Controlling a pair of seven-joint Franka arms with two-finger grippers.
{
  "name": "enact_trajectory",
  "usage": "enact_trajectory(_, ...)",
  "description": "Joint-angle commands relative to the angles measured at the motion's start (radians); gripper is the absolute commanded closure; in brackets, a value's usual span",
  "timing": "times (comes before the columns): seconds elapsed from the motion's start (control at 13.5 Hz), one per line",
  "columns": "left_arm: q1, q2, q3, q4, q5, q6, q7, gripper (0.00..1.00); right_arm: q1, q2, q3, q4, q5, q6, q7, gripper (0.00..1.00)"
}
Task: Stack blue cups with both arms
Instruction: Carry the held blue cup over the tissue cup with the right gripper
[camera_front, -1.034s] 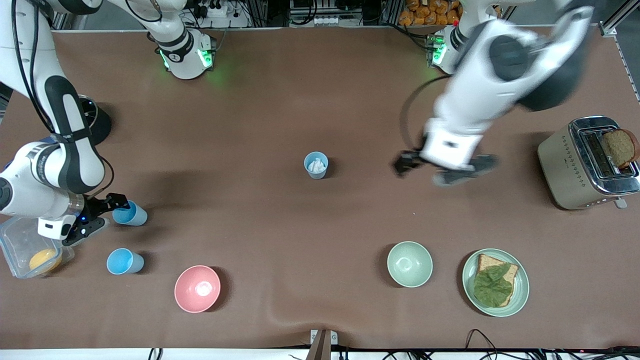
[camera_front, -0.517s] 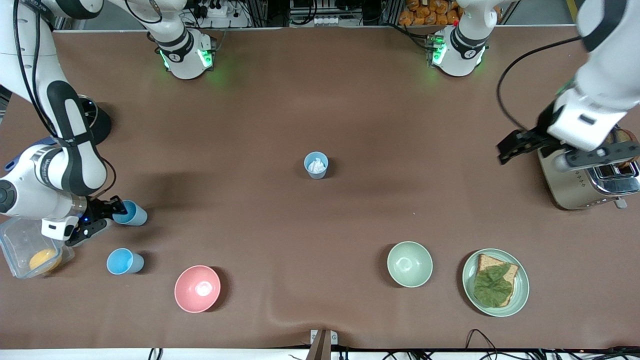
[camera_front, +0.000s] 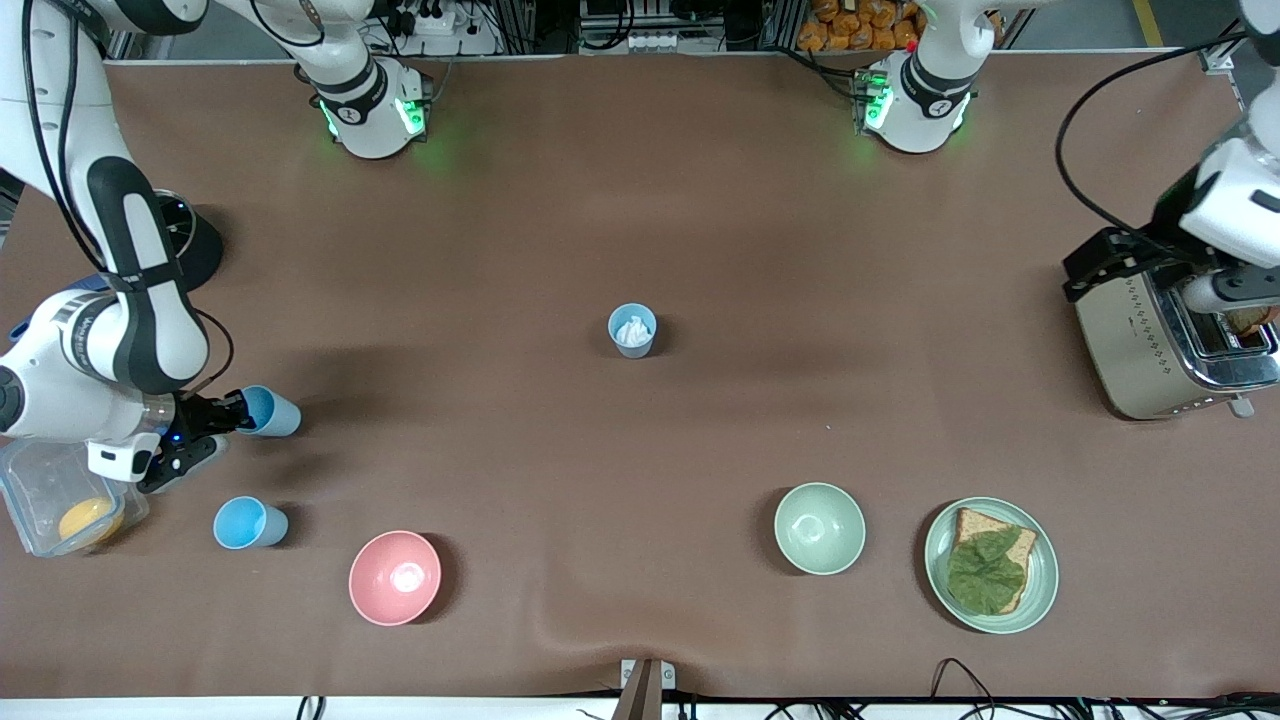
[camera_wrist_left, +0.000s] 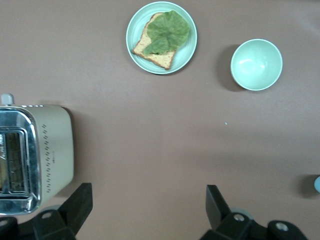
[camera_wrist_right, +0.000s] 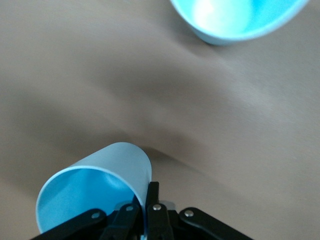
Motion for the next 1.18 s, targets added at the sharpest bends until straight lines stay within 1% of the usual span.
enact_trajectory(0.0, -0.009, -0.011, 0.004, 0.006, 0.01, -0.022, 0.018, 0.0, 0.069, -0.098, 0.004, -0.013, 0.026, -0.114, 0.075, 1.0)
enact_trajectory(0.15, -0.012, -0.005, 0.004, 0.011, -0.001, -0.022, 0.019, 0.0, 0.133, -0.144, 0.014, -0.013, 0.052, -0.18, 0.193, 1.0)
enact_trajectory(0.3, -0.014, 0.004, -0.009, 0.012, -0.002, -0.023, 0.025, 0.0, 0.2, -0.172, 0.014, -0.013, 0.115, -0.213, 0.317, 1.0)
enact_trajectory(0.37, -0.009, 0.002, -0.012, 0.011, -0.005, -0.026, 0.025, 0.0, 0.242, -0.186, 0.014, -0.01, 0.118, -0.219, 0.395, 1.0)
enact_trajectory(0.52, -0.012, 0.005, -0.012, 0.009, -0.005, -0.043, 0.027, 0.0, 0.337, -0.193, 0.015, 0.025, 0.118, -0.251, 0.611, 1.0)
enact_trajectory(0.66, -0.007, 0.007, -0.012, 0.006, -0.004, -0.043, 0.027, 0.0, 0.452, -0.186, 0.018, 0.071, 0.12, -0.248, 0.84, 1.0)
enact_trajectory(0.89, -0.007, 0.005, -0.012, 0.005, -0.004, -0.045, 0.025, 0.0, 0.599, -0.152, 0.017, 0.134, 0.121, -0.228, 1.07, 1.0)
enact_trajectory(1.03, -0.012, 0.005, -0.013, 0.003, -0.004, -0.046, 0.021, 0.0, 0.67, -0.118, 0.017, 0.144, 0.132, -0.183, 1.26, 1.0)
enact_trajectory(1.11, -0.012, 0.005, -0.024, 0.003, -0.004, -0.051, 0.015, 0.0, 0.7, -0.111, 0.017, 0.142, 0.144, -0.15, 1.315, 1.0)
